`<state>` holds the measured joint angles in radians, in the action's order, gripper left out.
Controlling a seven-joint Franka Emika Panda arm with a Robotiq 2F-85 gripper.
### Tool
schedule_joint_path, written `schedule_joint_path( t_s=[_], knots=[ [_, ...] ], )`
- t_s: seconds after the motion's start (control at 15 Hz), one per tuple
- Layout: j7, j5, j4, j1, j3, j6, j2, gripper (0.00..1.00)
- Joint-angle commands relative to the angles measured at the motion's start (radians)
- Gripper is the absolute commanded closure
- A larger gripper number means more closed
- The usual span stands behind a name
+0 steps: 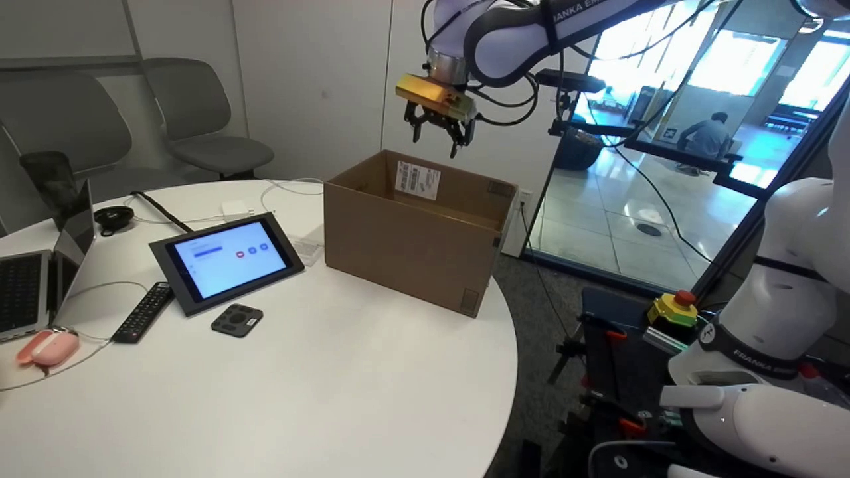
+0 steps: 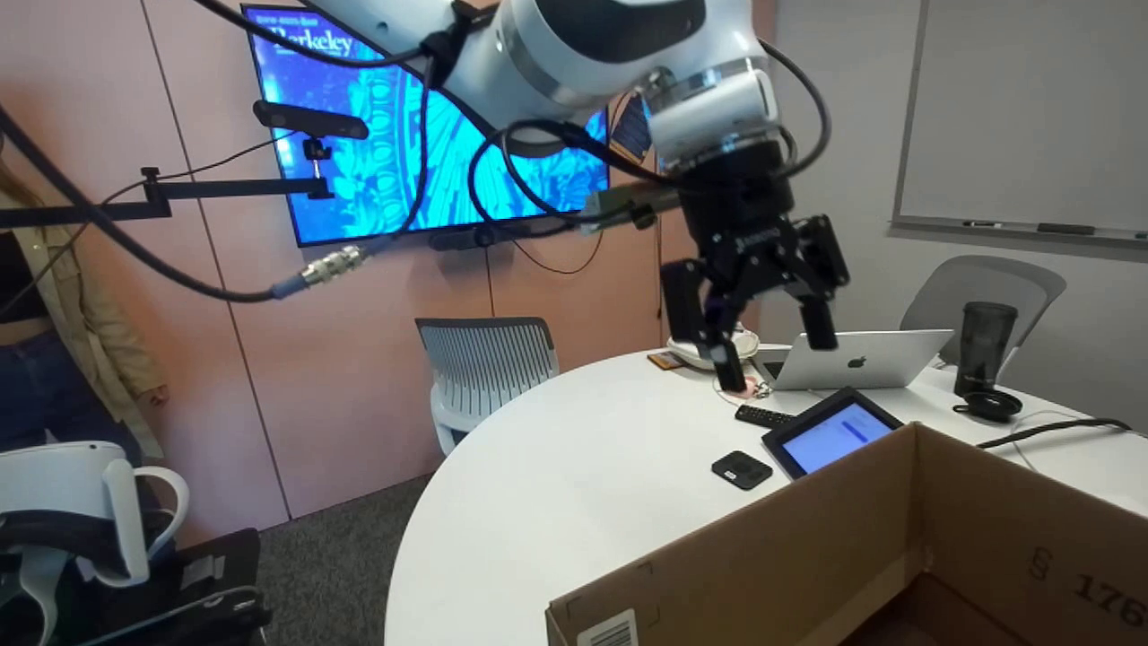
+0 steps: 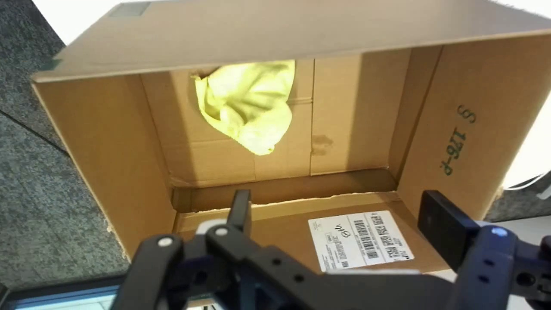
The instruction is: Put the marker on the cloth, then fold the cloth and put it in the box
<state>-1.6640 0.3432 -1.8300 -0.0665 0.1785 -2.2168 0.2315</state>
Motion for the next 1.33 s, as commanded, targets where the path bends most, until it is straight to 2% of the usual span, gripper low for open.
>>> schedule_joint_path(
  t_s=[0.0,0.33,0.53,0.87,1.13,1.27],
  knots=[
    [0.069,0.014,-0.079,-0.035,-0.085,0.063,-0.159,0.00],
    [0.280,-0.132,-0.149,-0.058,-0.219,0.159,-0.347,0.00],
    [0.431,-0.246,-0.164,-0.068,-0.266,0.295,-0.459,0.00],
    [0.679,-0.399,-0.116,-0.063,-0.283,0.577,-0.554,0.00],
    [0.862,-0.440,-0.086,-0.053,-0.283,0.770,-0.572,0.00],
    [0.952,-0.436,-0.069,-0.047,-0.284,0.831,-0.567,0.00]
  ],
)
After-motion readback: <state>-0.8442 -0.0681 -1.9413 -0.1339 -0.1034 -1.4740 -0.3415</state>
